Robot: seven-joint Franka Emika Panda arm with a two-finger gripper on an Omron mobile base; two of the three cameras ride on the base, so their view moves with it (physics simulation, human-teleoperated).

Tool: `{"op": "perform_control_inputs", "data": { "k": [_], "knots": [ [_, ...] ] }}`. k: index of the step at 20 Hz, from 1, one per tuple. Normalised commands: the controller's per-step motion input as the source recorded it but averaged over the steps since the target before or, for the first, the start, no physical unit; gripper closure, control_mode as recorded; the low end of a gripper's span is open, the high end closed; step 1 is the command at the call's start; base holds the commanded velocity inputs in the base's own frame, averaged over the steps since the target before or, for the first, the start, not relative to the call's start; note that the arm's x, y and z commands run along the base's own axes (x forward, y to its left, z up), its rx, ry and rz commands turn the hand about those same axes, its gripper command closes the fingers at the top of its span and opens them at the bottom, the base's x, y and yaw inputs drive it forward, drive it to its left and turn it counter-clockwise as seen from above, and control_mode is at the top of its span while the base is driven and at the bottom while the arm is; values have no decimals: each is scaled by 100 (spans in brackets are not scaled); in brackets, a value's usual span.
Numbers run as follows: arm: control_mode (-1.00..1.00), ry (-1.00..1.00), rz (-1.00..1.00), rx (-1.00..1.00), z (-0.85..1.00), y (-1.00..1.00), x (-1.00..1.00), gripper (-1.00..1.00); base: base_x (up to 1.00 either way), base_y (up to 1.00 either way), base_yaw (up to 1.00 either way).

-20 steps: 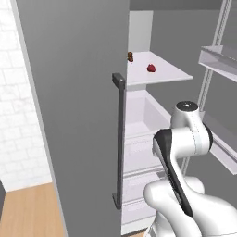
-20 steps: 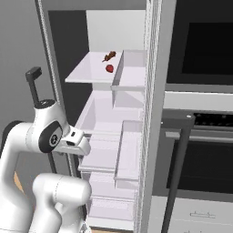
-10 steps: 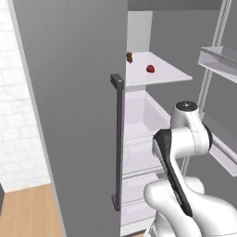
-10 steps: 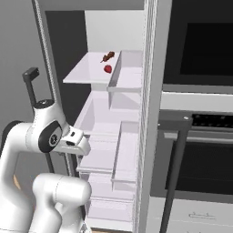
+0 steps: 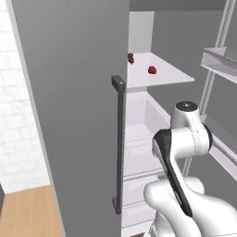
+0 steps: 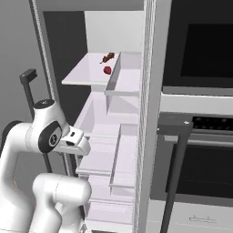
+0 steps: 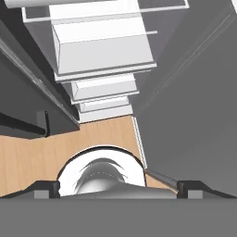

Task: Take the strawberry from the fridge and place it on top of the pancake, located on the dining counter.

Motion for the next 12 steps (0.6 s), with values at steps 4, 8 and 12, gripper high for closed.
{"op": "perform_control_inputs", "data": {
  "k": [4,8,12],
  "knots": [
    [100,0,0,0,0,0,0,-100,18,-45,0],
    [100,0,0,0,0,0,0,-100,1,-41,0],
    [100,0,0,0,0,0,0,-100,29,-5,0]
  ]
}}
